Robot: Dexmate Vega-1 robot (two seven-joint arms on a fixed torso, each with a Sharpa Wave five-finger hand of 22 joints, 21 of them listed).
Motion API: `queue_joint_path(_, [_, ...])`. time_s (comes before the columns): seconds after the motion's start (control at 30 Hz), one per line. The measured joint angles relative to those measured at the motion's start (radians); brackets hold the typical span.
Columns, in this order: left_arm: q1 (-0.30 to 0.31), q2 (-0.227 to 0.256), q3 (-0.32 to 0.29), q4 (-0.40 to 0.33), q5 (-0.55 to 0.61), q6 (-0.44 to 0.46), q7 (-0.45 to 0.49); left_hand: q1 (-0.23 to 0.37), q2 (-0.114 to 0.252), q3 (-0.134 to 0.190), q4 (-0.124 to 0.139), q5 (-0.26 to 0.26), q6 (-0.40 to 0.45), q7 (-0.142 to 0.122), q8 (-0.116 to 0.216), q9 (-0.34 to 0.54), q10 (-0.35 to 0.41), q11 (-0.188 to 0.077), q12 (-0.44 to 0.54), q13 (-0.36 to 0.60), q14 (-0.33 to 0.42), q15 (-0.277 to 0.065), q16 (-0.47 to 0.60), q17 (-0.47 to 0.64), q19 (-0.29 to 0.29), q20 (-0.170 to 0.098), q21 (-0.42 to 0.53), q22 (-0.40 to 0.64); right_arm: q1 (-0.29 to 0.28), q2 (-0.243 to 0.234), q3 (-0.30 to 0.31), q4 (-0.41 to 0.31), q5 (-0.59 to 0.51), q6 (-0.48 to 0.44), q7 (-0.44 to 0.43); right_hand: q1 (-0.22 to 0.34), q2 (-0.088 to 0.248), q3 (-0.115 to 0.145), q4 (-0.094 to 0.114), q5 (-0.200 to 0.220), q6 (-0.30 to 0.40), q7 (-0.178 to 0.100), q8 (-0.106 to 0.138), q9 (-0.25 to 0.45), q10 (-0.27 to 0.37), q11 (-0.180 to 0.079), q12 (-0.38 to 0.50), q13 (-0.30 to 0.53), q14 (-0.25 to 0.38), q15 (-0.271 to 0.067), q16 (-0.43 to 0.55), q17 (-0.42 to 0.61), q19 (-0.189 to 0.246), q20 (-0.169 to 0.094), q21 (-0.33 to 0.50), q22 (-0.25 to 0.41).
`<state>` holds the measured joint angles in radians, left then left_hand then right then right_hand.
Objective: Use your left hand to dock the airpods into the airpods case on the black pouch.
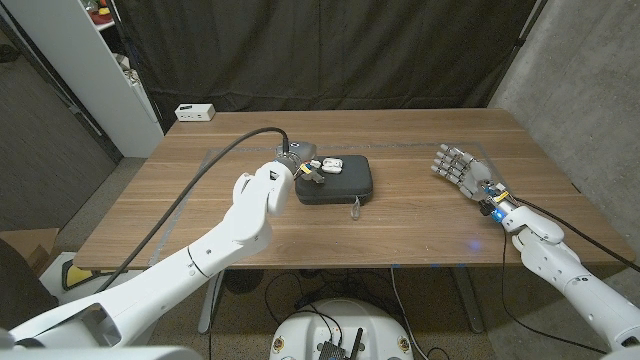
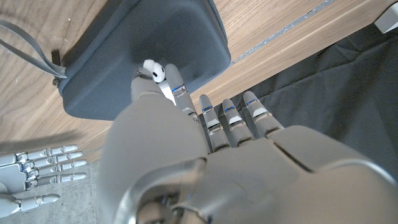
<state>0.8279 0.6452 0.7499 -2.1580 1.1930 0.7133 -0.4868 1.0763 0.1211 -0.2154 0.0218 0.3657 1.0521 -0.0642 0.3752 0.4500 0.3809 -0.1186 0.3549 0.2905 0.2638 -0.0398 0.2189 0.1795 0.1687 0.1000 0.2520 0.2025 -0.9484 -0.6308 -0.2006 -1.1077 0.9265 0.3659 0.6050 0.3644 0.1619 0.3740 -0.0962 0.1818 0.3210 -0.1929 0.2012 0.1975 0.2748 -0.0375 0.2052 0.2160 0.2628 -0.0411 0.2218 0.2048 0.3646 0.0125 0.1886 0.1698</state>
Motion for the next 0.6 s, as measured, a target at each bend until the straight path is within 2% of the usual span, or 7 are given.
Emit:
queue_joint_path(0.23, [0.038,-0.034,-0.011,-0.003,0.008,0.049,0.069,0.0,0.0,0.0,0.0,-0.008,0.006,0.001,0.0,-0.004,0.024,-0.005,0.004,0.003,0.021,-0.003,0.0,0.0,0.011,-0.003,0.0,0.005,0.009,-0.002,-0.003,0.008,-0.002,-0.005,0.004,0.0,0.0,0.0,0.0,0.0,0.003,-0.002,0.0,0.0,0.0,0.0,0.0,0.0,0.0,0.0,0.0,0.0,0.0,0.0,0.0,0.0])
queue_joint_path(0.3, [0.067,-0.062,-0.016,-0.002,0.008,0.069,0.103,0.0,0.0,0.0,0.0,-0.008,0.008,-0.001,0.0,-0.005,0.028,-0.009,0.005,0.005,0.028,-0.002,0.0,0.0,0.011,-0.003,0.0,0.005,0.011,-0.003,-0.004,0.01,-0.003,-0.009,0.004,0.0,0.0,0.0,0.0,0.0,0.003,-0.002,0.0,0.0,0.0,0.0,0.0,0.0,0.0,0.0,0.0,0.0,0.0,0.0,0.0,0.0])
queue_joint_path(0.43, [0.067,-0.062,-0.016,-0.002,0.004,0.11,0.165,0.0,0.0,0.0,0.0,-0.015,0.012,0.002,0.0,-0.01,0.034,-0.005,0.008,0.005,0.029,-0.001,0.0,0.0,0.014,0.0,0.008,0.005,0.017,-0.005,-0.007,0.014,-0.003,-0.01,0.004,-0.004,0.004,0.0,0.0,0.0,0.003,-0.002,0.0,0.0,0.0,0.0,0.0,0.0,0.0,0.0,0.0,0.0,0.0,0.0,0.0,0.0])
queue_joint_path(0.47, [0.101,-0.096,-0.019,0.003,0.003,0.115,0.172,0.0,0.0,0.0,0.0,-0.015,0.013,0.003,0.0,-0.01,0.038,-0.009,0.008,0.005,0.029,-0.001,0.0,0.0,0.014,0.0,0.008,0.005,0.017,-0.005,-0.007,0.014,-0.003,-0.01,0.004,-0.004,0.004,0.0,0.0,0.0,0.003,-0.002,0.0,0.0,0.0,0.0,0.0,0.0,0.0,0.0,0.0,0.0,0.0,0.0,0.0,0.0])
queue_joint_path(0.6, [0.131,-0.127,-0.02,0.006,-0.009,0.162,0.226,0.0,0.0,0.0,0.0,-0.019,0.017,0.008,0.0,-0.013,0.039,-0.01,0.008,0.005,0.04,-0.001,0.0,0.0,0.014,0.0,0.008,0.005,0.026,-0.01,-0.012,0.016,-0.01,-0.029,0.011,-0.004,0.004,0.0,0.0,0.0,0.006,0.006,0.0,0.0,0.0,0.0,0.0,0.0,0.0,0.0,0.0,0.0,-0.005,0.005,0.0,0.0])
